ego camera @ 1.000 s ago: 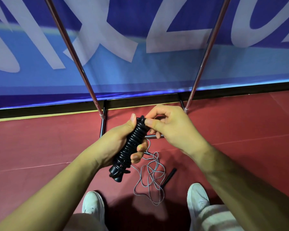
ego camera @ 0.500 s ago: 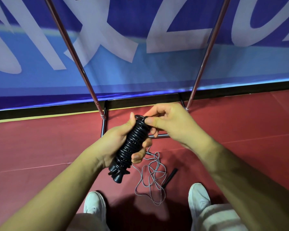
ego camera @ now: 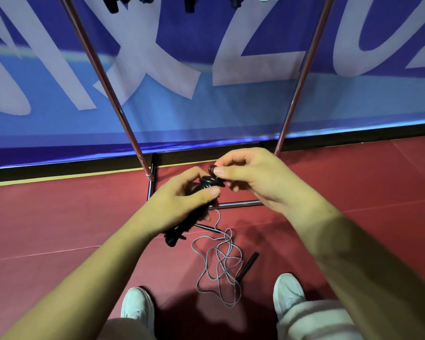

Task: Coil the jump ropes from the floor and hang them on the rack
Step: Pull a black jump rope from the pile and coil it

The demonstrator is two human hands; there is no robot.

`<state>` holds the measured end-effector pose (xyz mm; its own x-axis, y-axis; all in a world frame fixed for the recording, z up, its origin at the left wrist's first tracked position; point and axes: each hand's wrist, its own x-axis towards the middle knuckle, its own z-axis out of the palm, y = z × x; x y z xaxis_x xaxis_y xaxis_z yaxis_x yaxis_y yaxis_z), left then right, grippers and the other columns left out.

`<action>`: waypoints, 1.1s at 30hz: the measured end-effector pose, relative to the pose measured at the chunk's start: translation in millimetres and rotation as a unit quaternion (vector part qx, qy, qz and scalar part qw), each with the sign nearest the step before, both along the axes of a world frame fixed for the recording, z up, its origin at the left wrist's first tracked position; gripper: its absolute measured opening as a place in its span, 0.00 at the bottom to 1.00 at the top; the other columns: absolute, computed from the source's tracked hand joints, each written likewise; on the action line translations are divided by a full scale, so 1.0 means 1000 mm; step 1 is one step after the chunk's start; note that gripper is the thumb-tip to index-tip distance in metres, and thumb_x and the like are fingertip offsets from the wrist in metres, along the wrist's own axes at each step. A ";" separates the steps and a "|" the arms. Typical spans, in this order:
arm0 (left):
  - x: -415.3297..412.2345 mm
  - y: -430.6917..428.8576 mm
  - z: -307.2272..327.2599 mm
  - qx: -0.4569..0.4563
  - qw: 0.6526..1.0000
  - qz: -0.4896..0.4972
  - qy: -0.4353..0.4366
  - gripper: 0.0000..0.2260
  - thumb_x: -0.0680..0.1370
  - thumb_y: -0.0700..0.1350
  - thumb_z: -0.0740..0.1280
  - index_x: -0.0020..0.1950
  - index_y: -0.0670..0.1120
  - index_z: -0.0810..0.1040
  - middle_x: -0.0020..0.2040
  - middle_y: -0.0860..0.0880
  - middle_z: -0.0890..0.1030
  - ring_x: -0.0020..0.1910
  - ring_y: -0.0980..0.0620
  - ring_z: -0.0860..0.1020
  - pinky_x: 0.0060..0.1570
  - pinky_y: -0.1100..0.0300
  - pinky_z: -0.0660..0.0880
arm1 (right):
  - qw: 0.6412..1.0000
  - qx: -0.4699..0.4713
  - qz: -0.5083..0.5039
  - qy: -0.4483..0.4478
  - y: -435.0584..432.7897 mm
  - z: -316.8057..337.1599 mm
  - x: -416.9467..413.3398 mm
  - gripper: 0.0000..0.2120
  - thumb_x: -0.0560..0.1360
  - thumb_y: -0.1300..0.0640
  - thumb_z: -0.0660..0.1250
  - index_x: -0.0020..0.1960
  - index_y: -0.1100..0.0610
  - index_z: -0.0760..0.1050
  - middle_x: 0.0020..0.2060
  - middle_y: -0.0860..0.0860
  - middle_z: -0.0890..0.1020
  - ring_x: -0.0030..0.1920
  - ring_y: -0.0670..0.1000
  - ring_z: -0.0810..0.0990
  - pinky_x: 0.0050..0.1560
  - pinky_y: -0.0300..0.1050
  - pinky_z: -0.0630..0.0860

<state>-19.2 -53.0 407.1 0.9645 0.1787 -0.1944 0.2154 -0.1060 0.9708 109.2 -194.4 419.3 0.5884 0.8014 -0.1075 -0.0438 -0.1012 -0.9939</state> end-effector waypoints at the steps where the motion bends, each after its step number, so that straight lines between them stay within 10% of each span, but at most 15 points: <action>1: 0.002 -0.003 0.001 0.016 1.000 0.002 -0.003 0.18 0.75 0.54 0.67 0.56 0.41 0.75 0.39 0.44 0.82 0.34 0.43 0.80 0.30 0.60 0.75 | 1.000 0.008 -0.018 0.022 0.002 0.001 0.000 0.05 0.73 0.66 0.71 0.41 0.58 0.81 0.31 0.52 0.78 0.31 0.47 0.73 0.32 0.39 0.68; 10: 0.016 -0.017 0.019 -0.077 0.997 -0.004 -0.018 0.22 0.81 0.55 0.60 0.56 0.35 0.72 0.37 0.42 0.82 0.29 0.45 0.79 0.29 0.59 0.75 | 0.952 0.139 -0.204 0.183 0.008 0.023 0.004 0.07 0.78 0.67 0.63 0.43 0.59 0.75 0.29 0.51 0.73 0.28 0.46 0.71 0.28 0.38 0.67; 16: 0.025 -0.034 0.033 -0.041 0.997 0.046 -0.046 0.09 0.80 0.50 0.64 0.55 0.46 0.74 0.40 0.43 0.82 0.34 0.46 0.81 0.32 0.61 0.76 | 0.964 0.125 -0.226 0.068 -0.006 0.053 0.007 0.06 0.78 0.64 0.66 0.43 0.56 0.77 0.36 0.57 0.73 0.29 0.47 0.70 0.27 0.40 0.68; 24: 0.082 -0.027 0.111 0.112 0.984 0.057 -0.128 0.17 0.69 0.51 0.75 0.53 0.52 0.74 0.45 0.52 0.83 0.41 0.43 0.82 0.39 0.49 0.82 | 0.964 0.095 -0.224 -0.102 -0.016 0.157 0.056 0.05 0.76 0.62 0.69 0.41 0.57 0.79 0.35 0.56 0.77 0.28 0.48 0.72 0.28 0.40 0.71; 33: 0.162 -0.032 0.217 0.262 0.947 0.008 -0.186 0.20 0.71 0.47 0.78 0.58 0.50 0.74 0.53 0.57 0.81 0.43 0.57 0.83 0.45 0.57 0.81 | 0.950 0.145 -0.261 -0.094 -0.041 0.280 0.128 0.01 0.76 0.65 0.69 0.45 0.62 0.78 0.36 0.57 0.77 0.27 0.47 0.73 0.28 0.38 0.74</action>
